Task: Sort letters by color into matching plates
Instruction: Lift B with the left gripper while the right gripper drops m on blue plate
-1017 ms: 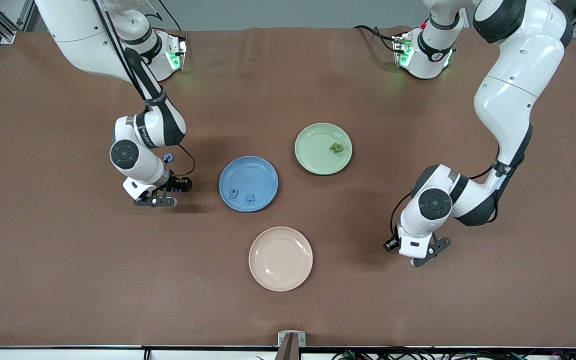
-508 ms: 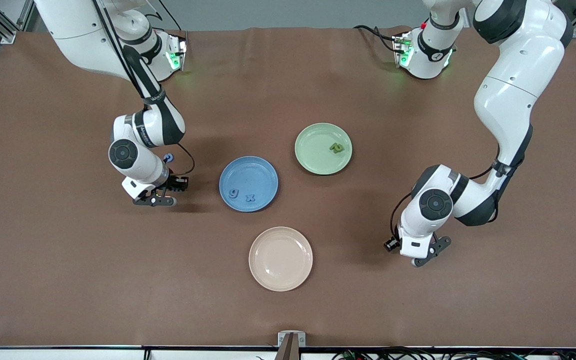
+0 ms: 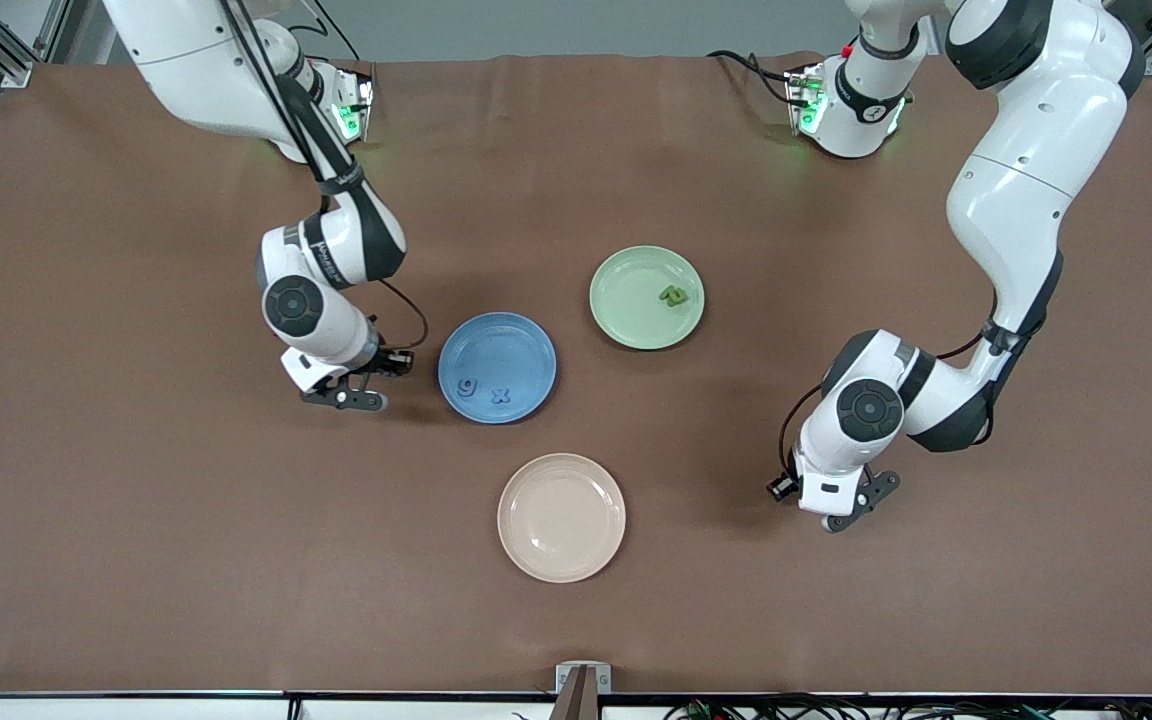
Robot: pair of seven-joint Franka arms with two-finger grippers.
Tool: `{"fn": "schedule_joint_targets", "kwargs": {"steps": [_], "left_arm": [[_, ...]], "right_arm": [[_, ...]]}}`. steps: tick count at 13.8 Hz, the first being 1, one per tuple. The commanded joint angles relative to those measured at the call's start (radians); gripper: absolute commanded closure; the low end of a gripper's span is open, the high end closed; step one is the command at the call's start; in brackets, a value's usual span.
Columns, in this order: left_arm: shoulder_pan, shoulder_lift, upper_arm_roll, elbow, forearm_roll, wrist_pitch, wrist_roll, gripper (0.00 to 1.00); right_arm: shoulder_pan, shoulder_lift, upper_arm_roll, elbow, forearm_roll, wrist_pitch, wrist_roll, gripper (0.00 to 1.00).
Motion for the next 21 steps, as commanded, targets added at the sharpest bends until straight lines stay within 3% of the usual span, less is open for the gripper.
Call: {"fn": "schedule_joint_targets", "kwargs": {"steps": [1, 5, 10, 12, 13, 14, 15, 17, 19, 21], "left_arm": [[-0.007, -0.002, 0.005, -0.005, -0.026, -0.01, -0.007, 0.59], [0.003, -0.017, 0.005, -0.023, -0.026, -0.011, -0.007, 0.96], [0.021, -0.086, -0.056, -0.025, -0.077, -0.155, -0.015, 1.0], [0.021, -0.123, -0.097, -0.054, -0.092, -0.208, -0.034, 1.0], [0.026, -0.138, -0.11, -0.075, -0.092, -0.211, -0.05, 1.0], [0.044, -0.163, -0.133, -0.115, -0.092, -0.211, -0.064, 1.0], [0.07, -0.183, -0.163, -0.152, -0.092, -0.211, -0.07, 1.0], [0.152, -0.24, -0.246, -0.257, -0.092, -0.205, -0.071, 1.0], [0.267, -0.283, -0.376, -0.379, -0.092, -0.191, -0.087, 1.0], [0.322, -0.324, -0.464, -0.459, -0.091, -0.185, -0.139, 1.0]], "right_arm": [[0.078, 0.013, 0.005, 0.078, 0.06, -0.035, 0.121, 0.99], [0.213, 0.077, 0.003, 0.181, 0.108, -0.032, 0.329, 0.99], [0.287, 0.237, 0.002, 0.364, 0.104, -0.028, 0.489, 0.99], [0.289, 0.248, 0.002, 0.379, 0.104, -0.032, 0.495, 0.97], [0.287, 0.248, 0.002, 0.379, 0.105, -0.035, 0.494, 0.9], [0.283, 0.246, 0.002, 0.379, 0.105, -0.037, 0.491, 0.63], [0.281, 0.246, 0.0, 0.378, 0.104, -0.041, 0.495, 0.03], [0.276, 0.241, -0.001, 0.379, 0.096, -0.063, 0.491, 0.0], [0.273, 0.231, -0.007, 0.382, 0.09, -0.107, 0.475, 0.0], [0.26, 0.19, -0.021, 0.382, 0.001, -0.214, 0.442, 0.0]]}}
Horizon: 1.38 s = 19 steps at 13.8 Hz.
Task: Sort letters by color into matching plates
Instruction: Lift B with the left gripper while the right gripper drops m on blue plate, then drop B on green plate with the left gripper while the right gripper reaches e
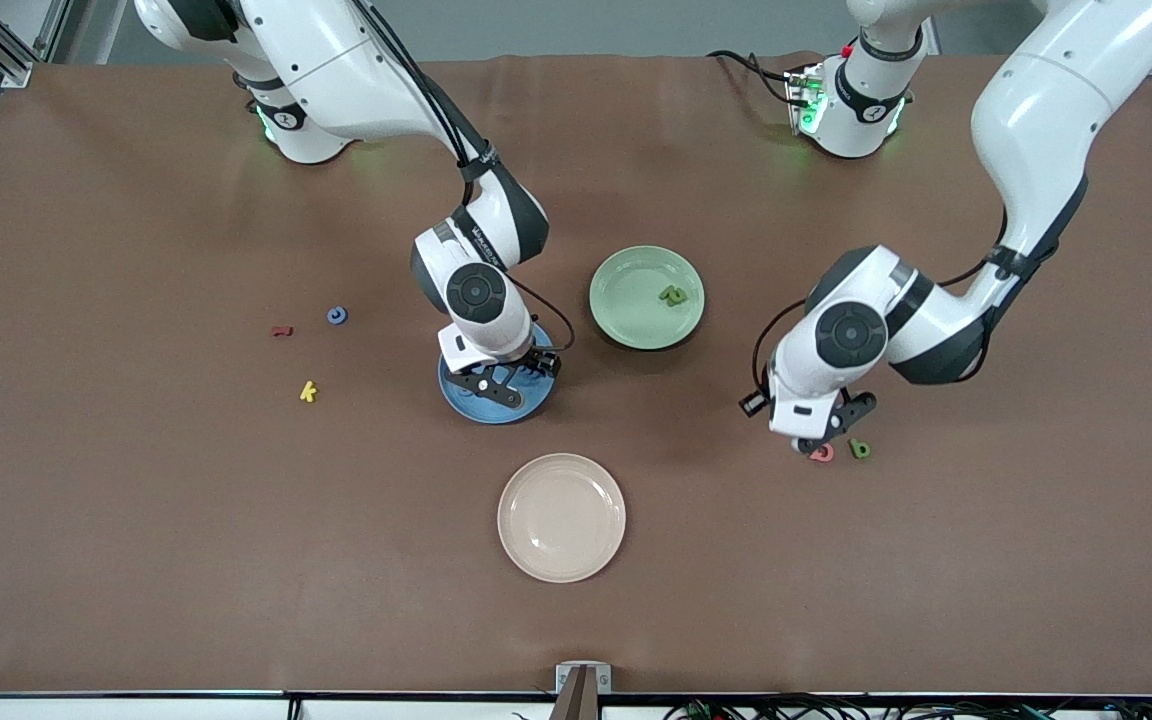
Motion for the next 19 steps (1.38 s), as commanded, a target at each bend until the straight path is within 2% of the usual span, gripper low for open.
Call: {"fn": "schedule_joint_targets", "kwargs": {"steps": [1, 2, 6, 10, 15, 19], "left_arm": [[0.051, -0.102, -0.078, -0.147, -0.007, 0.033, -0.074, 1.0], [0.051, -0.104, -0.098, -0.178, -0.001, 0.068, -0.12, 1.0], [-0.022, -0.101, -0.106, -0.232, 0.007, 0.145, -0.276, 1.0], [-0.089, -0.041, -0.106, -0.255, 0.161, 0.188, -0.492, 1.0], [-0.119, -0.021, -0.103, -0.282, 0.178, 0.189, -0.545, 1.0], [-0.133, -0.013, -0.101, -0.305, 0.178, 0.206, -0.565, 1.0]], "right_arm": [[-0.034, -0.072, -0.014, 0.002, -0.083, -0.161, -0.052, 0.0], [-0.057, -0.106, -0.014, -0.016, -0.087, -0.199, -0.092, 0.0], [-0.166, -0.297, -0.016, -0.222, -0.087, -0.182, -0.288, 0.0], [-0.281, -0.463, -0.016, -0.544, -0.087, 0.041, -0.527, 0.0], [-0.379, -0.5, -0.018, -0.713, -0.088, 0.215, -0.71, 0.0], [-0.418, -0.499, -0.019, -0.802, -0.088, 0.329, -0.785, 0.0]]}}
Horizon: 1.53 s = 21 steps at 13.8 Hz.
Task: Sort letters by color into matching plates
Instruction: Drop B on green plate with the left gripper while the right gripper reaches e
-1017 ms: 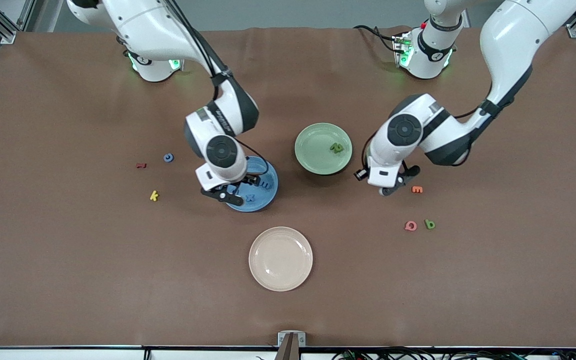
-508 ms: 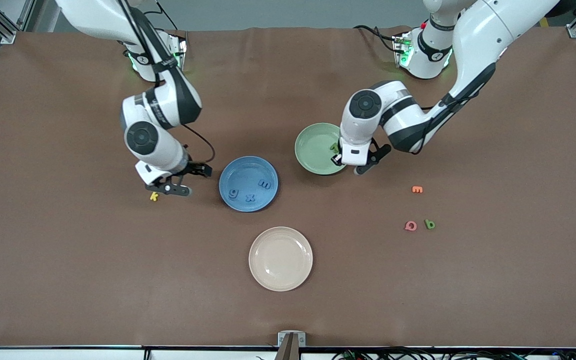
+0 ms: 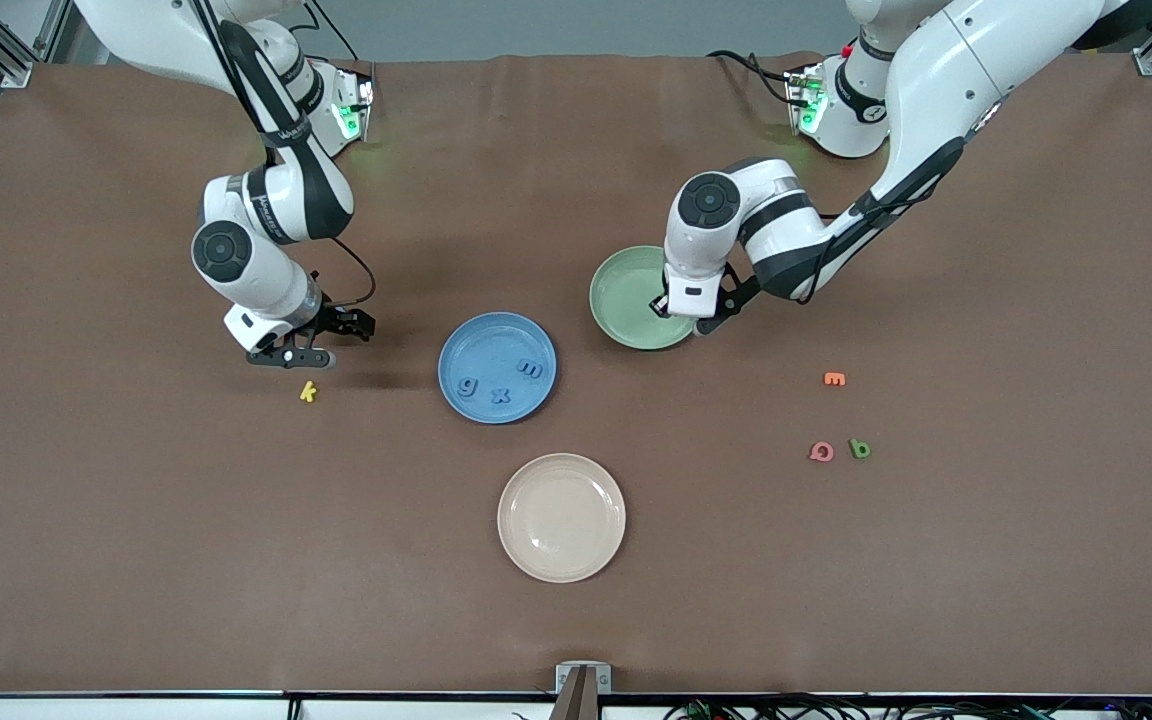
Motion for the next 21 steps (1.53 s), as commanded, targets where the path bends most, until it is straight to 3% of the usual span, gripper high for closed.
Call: {"fn": "schedule_joint_targets", "kwargs": {"steps": [1, 8, 12, 15, 19, 21], "left_arm": [[-0.007, 0.006, 0.001, -0.018, 0.024, 0.021, -0.032, 1.0], [-0.007, 0.02, 0.006, -0.027, 0.03, 0.021, -0.032, 0.99], [-0.005, 0.034, 0.011, -0.024, 0.042, 0.021, -0.032, 0.96], [-0.007, 0.047, 0.011, -0.018, 0.045, 0.021, -0.043, 0.88], [-0.018, 0.049, 0.012, -0.019, 0.047, 0.022, -0.049, 0.82], [-0.021, 0.05, 0.017, -0.019, 0.047, 0.022, -0.058, 0.69]], "right_arm": [[-0.041, -0.04, 0.014, -0.092, -0.012, 0.08, -0.043, 0.0], [-0.067, -0.023, 0.016, -0.227, -0.012, 0.29, -0.075, 0.0], [-0.061, -0.017, 0.019, -0.234, -0.01, 0.283, -0.061, 0.0], [-0.056, -0.007, 0.021, -0.236, -0.009, 0.28, -0.052, 0.01], [-0.044, 0.006, 0.019, -0.236, -0.009, 0.283, -0.05, 0.2], [-0.044, 0.01, 0.021, -0.234, -0.009, 0.283, -0.05, 0.28]]}}
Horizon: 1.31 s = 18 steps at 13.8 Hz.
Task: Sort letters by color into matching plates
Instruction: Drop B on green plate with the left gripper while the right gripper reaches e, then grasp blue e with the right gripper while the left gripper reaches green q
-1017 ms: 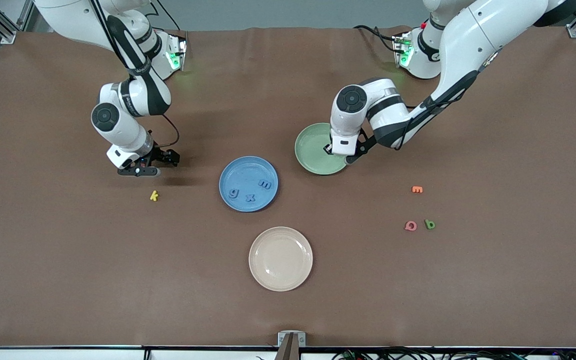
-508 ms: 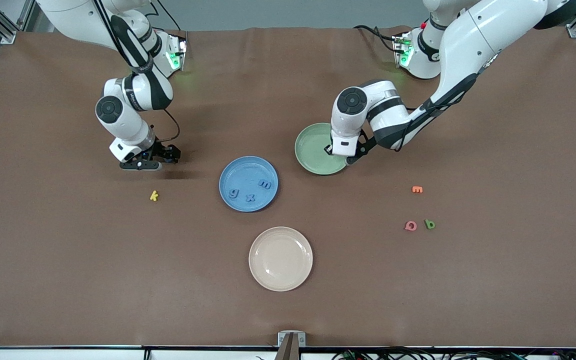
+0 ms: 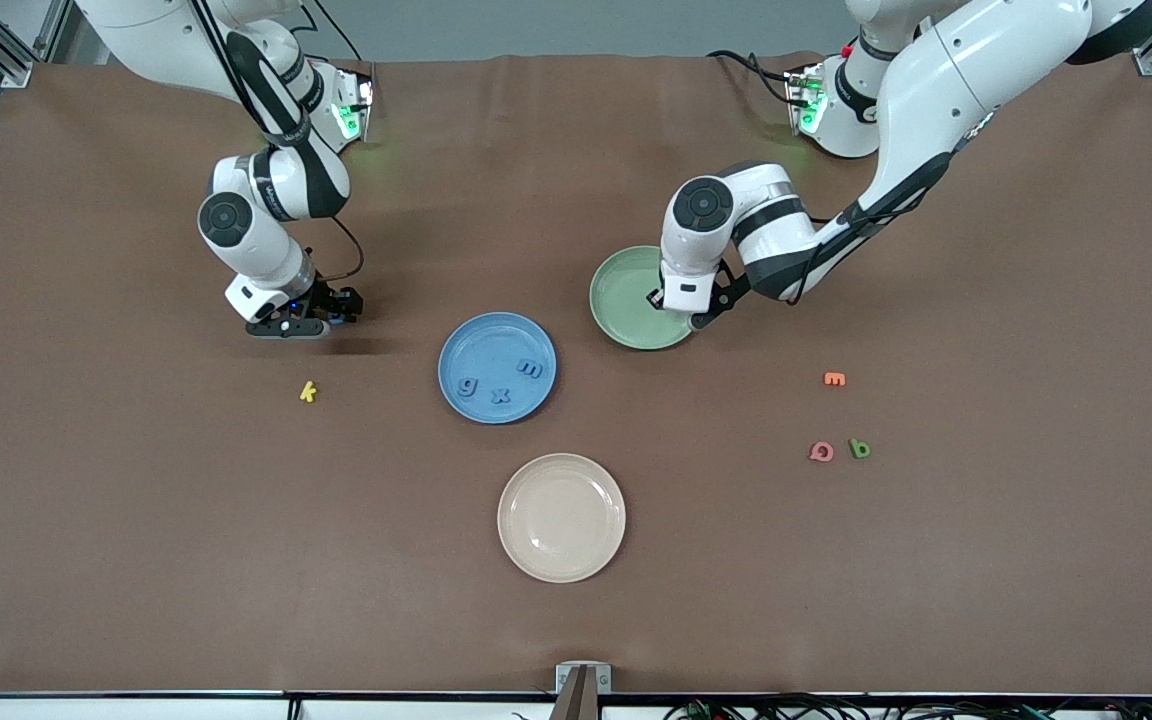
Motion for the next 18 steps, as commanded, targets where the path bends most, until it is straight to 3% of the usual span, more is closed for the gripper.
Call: {"fn": "schedule_joint_targets", "kwargs": {"steps": [1, 3, 4, 10, 14, 18], "left_arm": [[-0.018, 0.008, 0.015, 0.002, 0.028, 0.011, -0.04, 0.56], [-0.028, 0.006, 0.021, 0.005, 0.028, 0.011, -0.067, 0.15], [-0.026, 0.005, 0.023, 0.009, 0.028, 0.011, -0.072, 0.0], [-0.015, -0.011, 0.021, 0.119, 0.028, 0.0, -0.061, 0.0], [0.005, -0.011, 0.029, 0.261, 0.027, -0.053, 0.026, 0.0], [0.116, -0.014, 0.035, 0.309, 0.028, -0.133, 0.288, 0.0]], "right_arm": [[0.002, 0.002, 0.004, -0.013, -0.006, 0.01, 0.016, 0.32], [0.002, 0.002, 0.004, -0.013, -0.006, 0.01, 0.016, 0.42], [0.002, 0.002, 0.004, -0.013, -0.006, 0.01, 0.016, 0.49], [0.002, 0.0, 0.004, -0.01, -0.006, 0.009, 0.034, 0.95], [0.037, -0.004, 0.006, 0.031, -0.005, -0.04, 0.091, 0.99], [0.153, -0.006, 0.006, 0.205, 0.003, -0.255, 0.273, 0.99]]}}
